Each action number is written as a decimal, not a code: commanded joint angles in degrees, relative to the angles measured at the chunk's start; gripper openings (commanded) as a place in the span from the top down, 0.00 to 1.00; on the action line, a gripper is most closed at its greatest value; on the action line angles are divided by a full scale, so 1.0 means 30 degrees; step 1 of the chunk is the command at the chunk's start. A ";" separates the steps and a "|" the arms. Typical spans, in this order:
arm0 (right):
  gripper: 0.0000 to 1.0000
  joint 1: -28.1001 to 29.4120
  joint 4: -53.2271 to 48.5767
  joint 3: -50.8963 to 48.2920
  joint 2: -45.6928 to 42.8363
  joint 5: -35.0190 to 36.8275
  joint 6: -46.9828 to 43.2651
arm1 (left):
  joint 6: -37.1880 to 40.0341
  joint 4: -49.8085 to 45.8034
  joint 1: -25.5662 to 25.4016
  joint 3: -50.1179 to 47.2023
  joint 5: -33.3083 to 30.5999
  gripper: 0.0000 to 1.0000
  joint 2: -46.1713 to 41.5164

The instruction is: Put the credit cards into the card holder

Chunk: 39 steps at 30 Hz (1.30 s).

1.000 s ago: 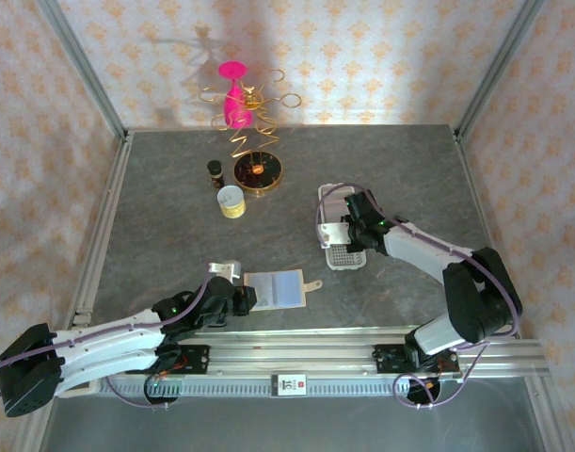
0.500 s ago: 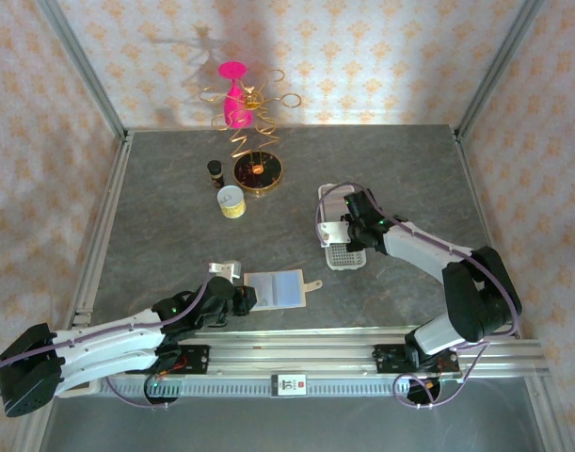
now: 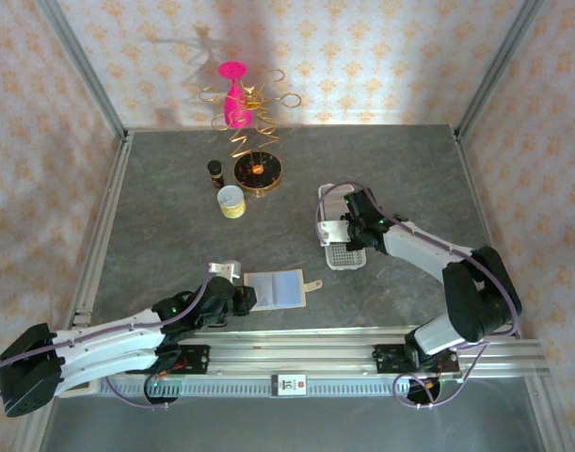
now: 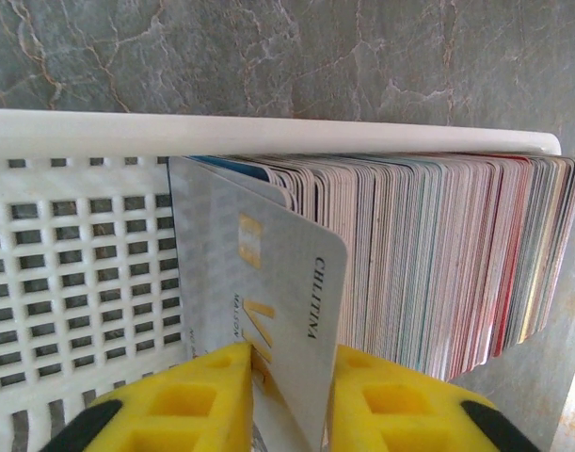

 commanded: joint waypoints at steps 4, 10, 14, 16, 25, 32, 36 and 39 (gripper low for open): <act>0.69 -0.0035 0.0807 0.0741 0.0314 0.0916 0.0225 | -0.0165 0.0591 -0.0164 -0.0358 0.0016 0.90 0.0020; 0.69 -0.0037 0.1065 0.0736 0.0432 0.1164 0.0281 | -0.0190 0.0621 -0.0133 -0.0388 0.0045 0.90 0.0023; 0.70 -0.0041 0.1216 0.0831 0.0524 0.1301 0.0333 | -0.0194 0.0645 -0.0122 -0.0388 0.0044 0.90 0.0020; 0.73 -0.0030 0.1177 0.0880 0.0543 0.1276 0.0372 | -0.0203 0.0654 -0.0126 -0.0402 0.0052 0.91 0.0020; 0.74 -0.0023 0.1195 0.0736 0.0206 0.1236 0.0328 | -0.0191 0.0797 -0.0131 -0.0358 0.0073 0.91 0.0107; 0.74 -0.0037 0.1379 0.0588 -0.0121 0.1337 0.0401 | -0.0136 0.0863 -0.0145 -0.0205 0.0195 0.91 0.0373; 0.74 -0.0045 0.1424 0.0588 -0.0263 0.1351 0.0430 | -0.0140 0.0913 -0.0121 -0.0183 0.0249 0.92 0.0372; 0.74 -0.0036 0.1411 0.0573 -0.0434 0.1314 0.0465 | -0.0174 0.0941 -0.0152 -0.0212 0.0282 0.92 0.0365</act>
